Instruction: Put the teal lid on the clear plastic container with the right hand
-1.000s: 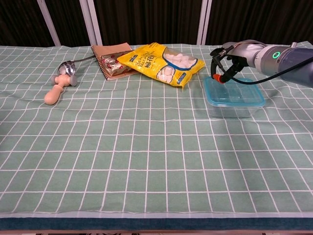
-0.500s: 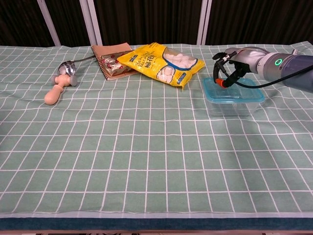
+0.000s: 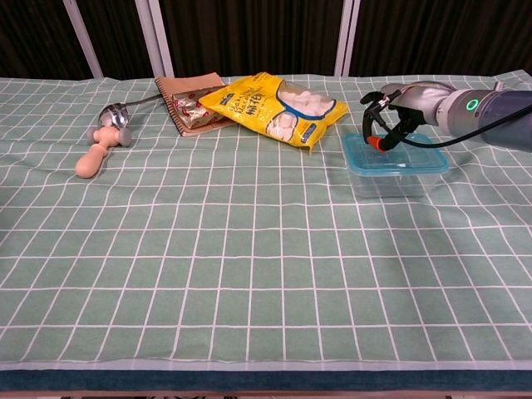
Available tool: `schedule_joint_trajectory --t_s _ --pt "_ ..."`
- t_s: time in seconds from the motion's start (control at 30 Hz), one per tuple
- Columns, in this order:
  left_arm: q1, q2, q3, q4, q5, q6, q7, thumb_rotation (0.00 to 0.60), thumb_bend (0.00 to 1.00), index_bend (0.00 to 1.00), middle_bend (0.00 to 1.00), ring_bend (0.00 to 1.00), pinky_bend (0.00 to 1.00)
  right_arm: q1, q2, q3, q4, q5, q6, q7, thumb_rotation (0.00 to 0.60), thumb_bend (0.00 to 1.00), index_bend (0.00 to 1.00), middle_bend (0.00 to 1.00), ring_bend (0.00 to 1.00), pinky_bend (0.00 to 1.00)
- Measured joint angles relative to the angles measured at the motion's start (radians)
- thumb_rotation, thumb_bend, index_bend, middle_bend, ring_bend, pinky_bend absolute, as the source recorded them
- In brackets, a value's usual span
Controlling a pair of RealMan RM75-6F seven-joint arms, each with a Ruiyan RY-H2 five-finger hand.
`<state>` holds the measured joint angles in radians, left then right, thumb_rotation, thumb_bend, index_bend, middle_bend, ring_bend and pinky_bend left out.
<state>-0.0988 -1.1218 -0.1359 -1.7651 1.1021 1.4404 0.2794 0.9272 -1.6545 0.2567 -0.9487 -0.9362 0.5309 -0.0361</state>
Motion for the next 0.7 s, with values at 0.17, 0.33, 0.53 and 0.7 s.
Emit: schedule_joint_trajectory --t_s 0.17,0.33,0.53,0.7 --pt "0.0 0.0 0.0 0.001 -0.001 0.0 0.001 0.6 0.35 0.14 0.0 0.0 0.0 0.002 0.002 -0.009 -0.007 0.02 -0.004 -0.017 0.6 0.53 0.59 0.0 0.0 0.0" --pt "-0.001 -0.001 0.0 0.002 -0.002 0.0 0.002 0.6 0.35 0.14 0.0 0.0 0.0 0.002 0.001 -0.018 -0.012 0.023 -0.001 -0.028 0.6 0.53 0.6 0.0 0.0 0.0" --pt "-0.001 -0.001 0.0 0.003 -0.001 0.001 0.001 0.6 0.35 0.14 0.0 0.0 0.0 0.003 0.0 -0.022 -0.015 0.03 0.0 -0.036 0.6 0.53 0.6 0.0 0.0 0.0" --pt "-0.001 -0.001 0.0 0.003 -0.001 0.001 0.0 0.6 0.35 0.14 0.0 0.0 0.0 0.005 0.0 -0.028 -0.015 0.036 -0.006 -0.045 0.6 0.53 0.61 0.0 0.0 0.0"
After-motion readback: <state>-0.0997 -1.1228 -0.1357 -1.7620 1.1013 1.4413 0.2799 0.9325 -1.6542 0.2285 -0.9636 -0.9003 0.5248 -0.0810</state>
